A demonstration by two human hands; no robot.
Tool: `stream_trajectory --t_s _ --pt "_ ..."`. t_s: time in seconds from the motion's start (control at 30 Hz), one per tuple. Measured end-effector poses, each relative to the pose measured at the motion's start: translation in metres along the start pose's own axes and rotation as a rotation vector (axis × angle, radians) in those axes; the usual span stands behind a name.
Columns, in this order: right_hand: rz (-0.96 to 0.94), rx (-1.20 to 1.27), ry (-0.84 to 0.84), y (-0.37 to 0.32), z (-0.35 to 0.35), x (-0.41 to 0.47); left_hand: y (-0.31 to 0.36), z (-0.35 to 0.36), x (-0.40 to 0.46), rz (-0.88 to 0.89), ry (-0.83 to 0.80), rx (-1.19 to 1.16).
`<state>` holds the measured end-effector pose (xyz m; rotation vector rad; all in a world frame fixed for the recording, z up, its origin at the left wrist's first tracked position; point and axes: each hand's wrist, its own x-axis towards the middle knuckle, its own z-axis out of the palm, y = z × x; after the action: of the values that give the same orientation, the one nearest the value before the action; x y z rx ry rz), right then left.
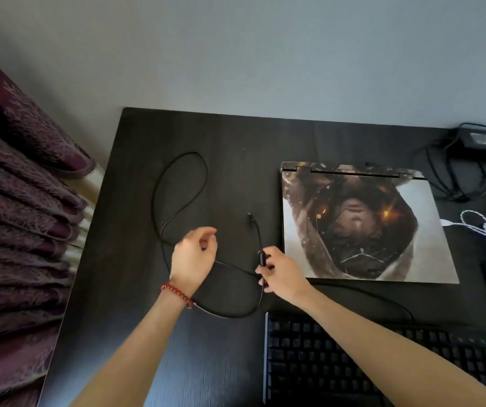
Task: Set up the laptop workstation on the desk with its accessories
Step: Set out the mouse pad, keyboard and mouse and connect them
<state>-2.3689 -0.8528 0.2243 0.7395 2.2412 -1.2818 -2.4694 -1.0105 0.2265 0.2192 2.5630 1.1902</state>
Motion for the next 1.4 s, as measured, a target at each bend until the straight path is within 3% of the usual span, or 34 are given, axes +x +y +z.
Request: stream_trajectory --t_s 0.07,0.2,0.33,0.4,0.5,0.57,0.7,0.93,1.07,1.4 --pt "-0.077 -0.078 0.048 -0.002 0.001 0.001 0.008 0.012 0.005 -0.303 -0.217 -0.208" --pt "-0.222 -0.25 0.075 -0.005 -0.002 -0.002 0.03 0.03 0.011 -0.36 -0.368 -0.32" --pt "-0.311 -0.331 0.043 0.003 -0.009 -0.001 0.04 0.047 0.022 -0.366 -0.284 -0.407" --pt "-0.334 -0.314 0.162 0.011 -0.019 0.002 0.036 0.052 0.028 -0.363 -0.223 -0.357" --pt "-0.372 -0.443 0.523 0.025 -0.035 0.012 0.036 0.054 0.031 -0.272 -0.229 -0.252" --pt "-0.29 -0.501 0.621 0.032 -0.044 0.025 0.037 0.057 0.031 -0.184 -0.255 -0.084" --pt "-0.158 -0.578 0.642 0.039 -0.049 0.043 0.034 0.069 0.03 0.032 -0.259 0.065" --pt "-0.126 -0.578 0.778 0.043 -0.033 0.054 0.026 0.093 0.037 0.227 -0.315 0.148" --pt "-0.143 -0.606 0.816 0.045 -0.032 0.056 0.017 0.099 0.043 0.357 -0.231 0.24" --pt "-0.149 -0.614 0.847 0.045 -0.028 0.057 0.017 0.106 0.048 0.388 -0.232 0.238"
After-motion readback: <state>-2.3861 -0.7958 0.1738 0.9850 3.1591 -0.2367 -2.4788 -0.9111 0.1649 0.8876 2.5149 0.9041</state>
